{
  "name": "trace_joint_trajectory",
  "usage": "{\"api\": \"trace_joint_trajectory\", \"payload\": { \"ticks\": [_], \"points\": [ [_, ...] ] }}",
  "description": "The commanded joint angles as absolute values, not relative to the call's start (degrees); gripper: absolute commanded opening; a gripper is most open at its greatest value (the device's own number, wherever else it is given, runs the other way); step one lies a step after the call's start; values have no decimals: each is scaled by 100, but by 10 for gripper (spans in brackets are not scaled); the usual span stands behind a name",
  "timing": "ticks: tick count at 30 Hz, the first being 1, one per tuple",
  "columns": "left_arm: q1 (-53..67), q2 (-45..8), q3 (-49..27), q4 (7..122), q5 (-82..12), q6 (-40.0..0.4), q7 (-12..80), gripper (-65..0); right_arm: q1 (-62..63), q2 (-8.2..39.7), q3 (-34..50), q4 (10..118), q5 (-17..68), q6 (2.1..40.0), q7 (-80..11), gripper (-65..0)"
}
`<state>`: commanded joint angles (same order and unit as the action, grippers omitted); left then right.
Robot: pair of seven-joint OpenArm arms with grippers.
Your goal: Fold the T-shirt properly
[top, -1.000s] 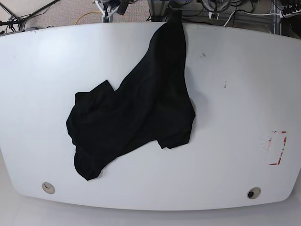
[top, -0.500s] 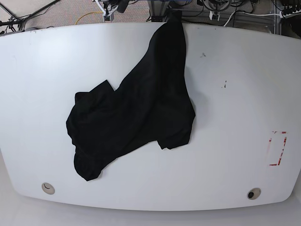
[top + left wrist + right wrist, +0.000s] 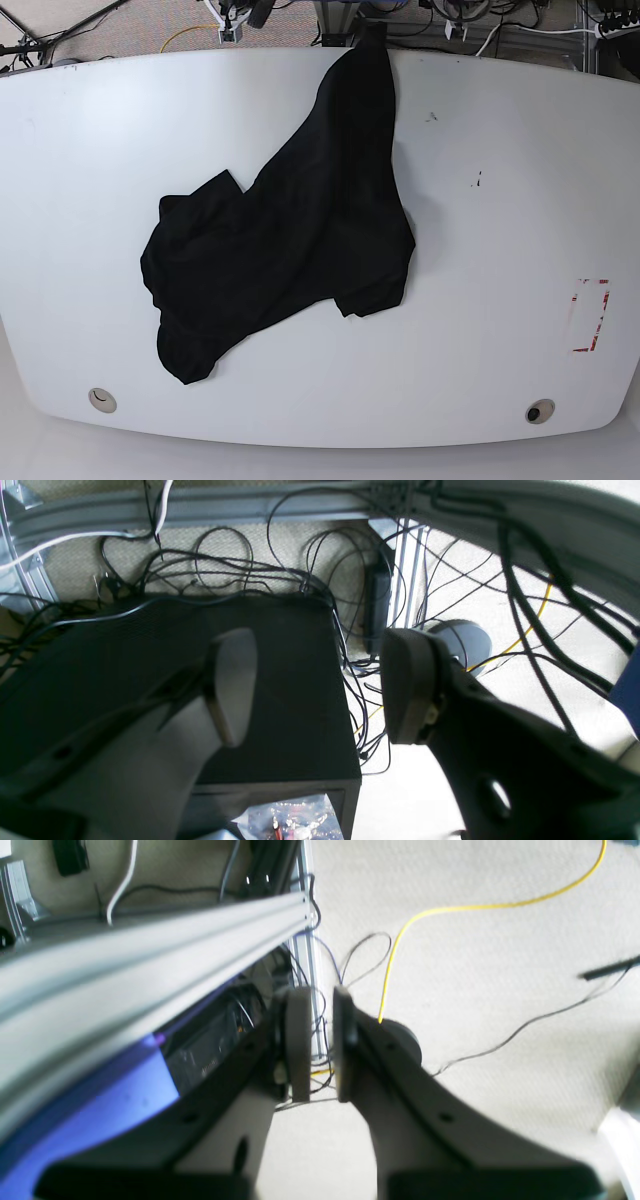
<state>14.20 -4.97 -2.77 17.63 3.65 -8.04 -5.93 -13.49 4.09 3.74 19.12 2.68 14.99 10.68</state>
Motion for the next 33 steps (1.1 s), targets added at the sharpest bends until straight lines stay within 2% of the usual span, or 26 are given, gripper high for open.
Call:
{"api": "trace_joint_trajectory", "payload": {
  "ticks": [4,8,16,28,33],
  "points": [
    [1437,-497,-303,1789,356,-804,-690,-289,-1490,409,382,2062,268,1499,1077,-587],
    [1596,-497,-321,2009,347,-804,-725,-290,-1965,409,382,2923,268,1490,1024,-587],
    [2607,-488,-321,3793,347,-804,-699,-290,-2826,409,382,4066,268,1481,1024,-587],
    [4048,-488,-330,5736,347,-804,-699,-290,-4040,409,382,5631,321,1481,1024,-587],
    [4725,-488,-629,6615,338,-804,-699,-290,-4585,409,382,6352,321,1481,1024,-587]
  ]
}}
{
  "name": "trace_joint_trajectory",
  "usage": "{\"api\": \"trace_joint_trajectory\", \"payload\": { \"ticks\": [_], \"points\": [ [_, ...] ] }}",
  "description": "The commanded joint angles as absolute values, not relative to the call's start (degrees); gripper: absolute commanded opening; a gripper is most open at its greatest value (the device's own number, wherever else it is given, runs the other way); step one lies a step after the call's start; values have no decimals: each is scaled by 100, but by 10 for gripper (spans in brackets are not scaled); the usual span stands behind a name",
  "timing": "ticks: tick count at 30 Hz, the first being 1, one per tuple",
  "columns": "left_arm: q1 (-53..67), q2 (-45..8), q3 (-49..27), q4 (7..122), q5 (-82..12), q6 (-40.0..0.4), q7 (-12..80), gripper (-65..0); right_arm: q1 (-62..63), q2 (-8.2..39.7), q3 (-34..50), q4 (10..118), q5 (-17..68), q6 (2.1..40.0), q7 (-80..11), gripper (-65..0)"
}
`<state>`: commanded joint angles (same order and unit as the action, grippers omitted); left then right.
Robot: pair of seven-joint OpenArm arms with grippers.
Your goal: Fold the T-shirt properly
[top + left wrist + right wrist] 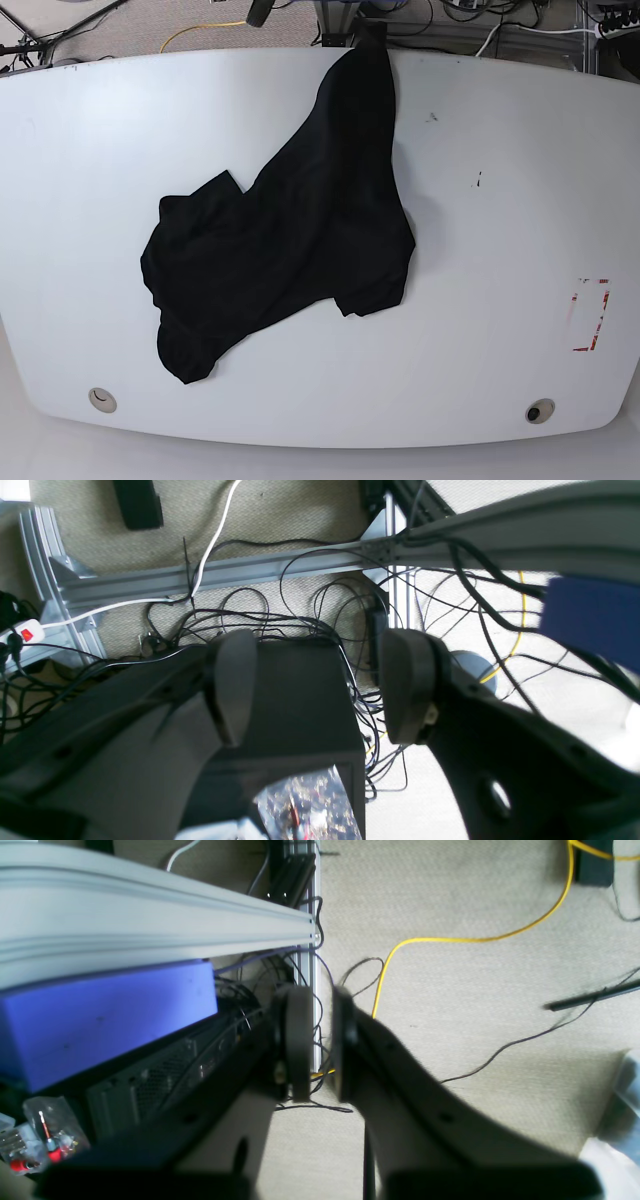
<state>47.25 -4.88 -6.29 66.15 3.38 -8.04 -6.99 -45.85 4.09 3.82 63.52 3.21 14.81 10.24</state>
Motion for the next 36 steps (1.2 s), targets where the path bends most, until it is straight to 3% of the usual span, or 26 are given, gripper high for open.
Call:
{"api": "trace_joint_trajectory", "payload": {
  "ticks": [11,19,21,26,28,36],
  "points": [
    [6105,-523,-708,8664,338,-804,-699,-281,-5938,426,391,8233,330,1481,1024,-582],
    [6747,-532,-936,9736,338,-804,-699,-179,-6756,356,382,9525,330,1481,1024,-574],
    [6862,-532,-1059,9956,338,-813,-699,-176,-6897,277,382,9754,330,1481,1024,-534],
    [6949,-532,-1279,10457,338,-822,-699,-149,-7248,154,391,10413,330,1473,1024,-327],
    [6914,-532,-1402,10554,338,-822,-699,-147,-7336,66,391,10554,330,1473,1024,-279],
    [6703,-532,-1516,10870,338,-822,-699,-146,-7500,-171,391,11152,330,1473,1024,-265]
  ]
}}
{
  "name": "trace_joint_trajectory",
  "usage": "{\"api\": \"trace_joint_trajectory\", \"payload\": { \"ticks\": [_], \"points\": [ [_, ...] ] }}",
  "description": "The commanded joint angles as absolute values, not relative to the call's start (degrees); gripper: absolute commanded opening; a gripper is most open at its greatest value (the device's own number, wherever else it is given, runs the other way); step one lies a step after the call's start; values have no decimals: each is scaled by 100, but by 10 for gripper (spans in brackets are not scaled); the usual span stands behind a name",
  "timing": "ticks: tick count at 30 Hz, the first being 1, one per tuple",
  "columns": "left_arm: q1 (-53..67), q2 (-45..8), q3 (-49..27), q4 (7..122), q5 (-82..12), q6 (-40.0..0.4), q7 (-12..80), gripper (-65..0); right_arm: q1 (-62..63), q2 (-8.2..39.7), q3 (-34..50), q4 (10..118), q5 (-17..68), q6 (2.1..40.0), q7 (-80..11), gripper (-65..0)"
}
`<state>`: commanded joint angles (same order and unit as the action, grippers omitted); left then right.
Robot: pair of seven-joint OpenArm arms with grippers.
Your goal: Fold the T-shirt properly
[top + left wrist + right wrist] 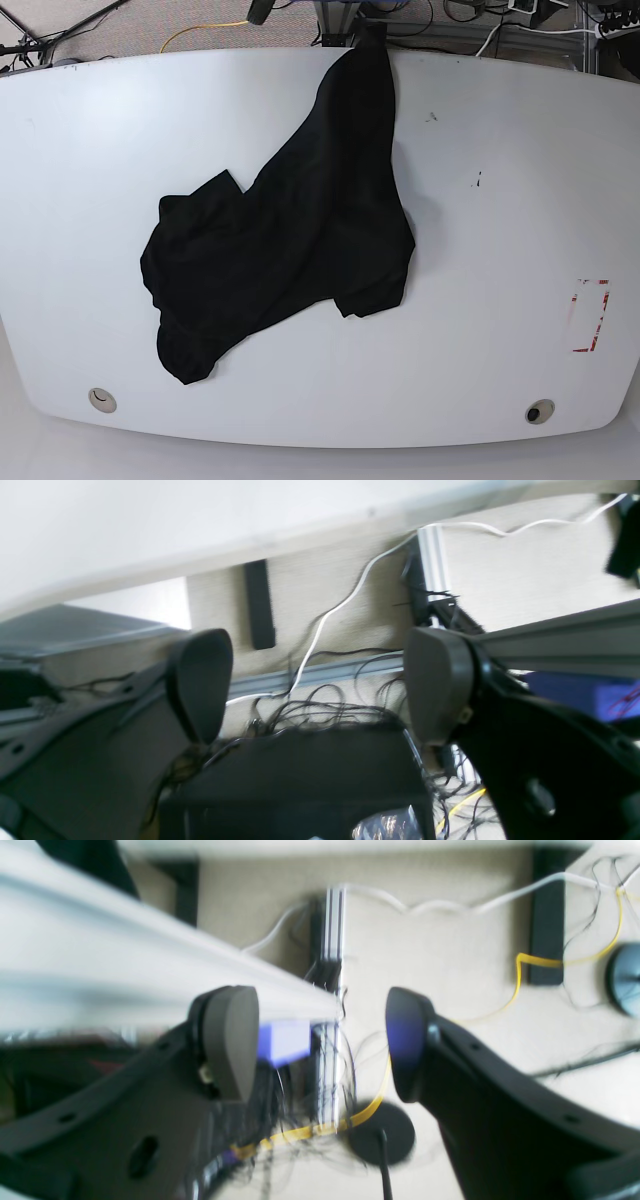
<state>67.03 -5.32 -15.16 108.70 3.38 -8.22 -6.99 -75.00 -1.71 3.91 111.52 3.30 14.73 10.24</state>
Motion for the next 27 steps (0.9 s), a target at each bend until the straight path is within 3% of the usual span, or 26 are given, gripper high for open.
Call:
{"api": "trace_joint_trajectory", "payload": {
  "ticks": [27],
  "points": [
    [5218,-505,-330,11090,295,-822,-655,-144,-6079,-163,716,11565,277,1473,1024,-271]
  ]
}}
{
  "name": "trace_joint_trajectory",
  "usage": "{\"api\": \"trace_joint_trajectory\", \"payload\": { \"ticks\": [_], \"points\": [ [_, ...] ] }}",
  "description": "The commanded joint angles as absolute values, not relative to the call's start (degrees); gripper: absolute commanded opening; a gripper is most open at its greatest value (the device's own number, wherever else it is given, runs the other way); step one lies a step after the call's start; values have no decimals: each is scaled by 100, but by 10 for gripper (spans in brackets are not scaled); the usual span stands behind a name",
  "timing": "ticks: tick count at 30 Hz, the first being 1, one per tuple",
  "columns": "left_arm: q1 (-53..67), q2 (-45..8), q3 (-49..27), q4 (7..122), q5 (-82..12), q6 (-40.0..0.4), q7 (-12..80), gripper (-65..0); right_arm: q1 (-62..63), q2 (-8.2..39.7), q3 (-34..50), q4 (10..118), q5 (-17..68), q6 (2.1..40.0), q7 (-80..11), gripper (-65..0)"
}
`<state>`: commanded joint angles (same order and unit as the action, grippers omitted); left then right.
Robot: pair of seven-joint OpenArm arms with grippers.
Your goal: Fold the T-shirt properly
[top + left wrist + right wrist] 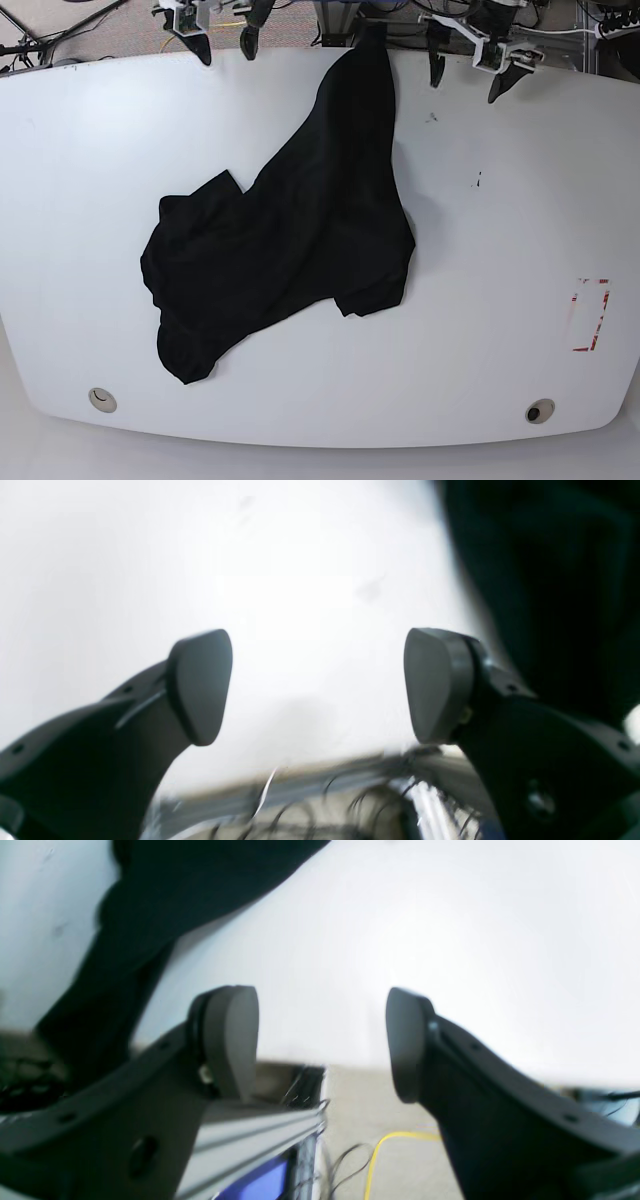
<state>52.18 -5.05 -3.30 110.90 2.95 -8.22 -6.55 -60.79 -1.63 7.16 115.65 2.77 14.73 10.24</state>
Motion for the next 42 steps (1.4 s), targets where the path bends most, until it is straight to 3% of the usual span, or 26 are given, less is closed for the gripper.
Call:
{"api": "trace_joint_trajectory", "payload": {
  "ticks": [10,14,17,26,31,42],
  "points": [
    [4259,-532,-110,11108,-1622,-840,1033,-144,-5288,-154,1033,11556,277,1508,1007,-271],
    [4004,-532,-66,11125,-2167,-1376,1842,-144,-5112,-154,1138,11556,268,1516,611,-271],
    [3741,-523,-48,11116,-2325,-1613,2369,-144,-4892,-163,1200,11556,268,1516,321,-271],
    [3090,-497,-48,11090,-2369,-1622,4031,-146,-4796,-198,1332,11574,321,1499,75,-271],
    [2923,-497,13,11081,-2369,-1631,4409,-146,-4699,-207,1341,11574,321,1481,75,-271],
    [2897,-532,901,11046,-2325,-1631,4532,-146,-4514,-207,1358,11565,321,1473,75,-271]
  ]
}}
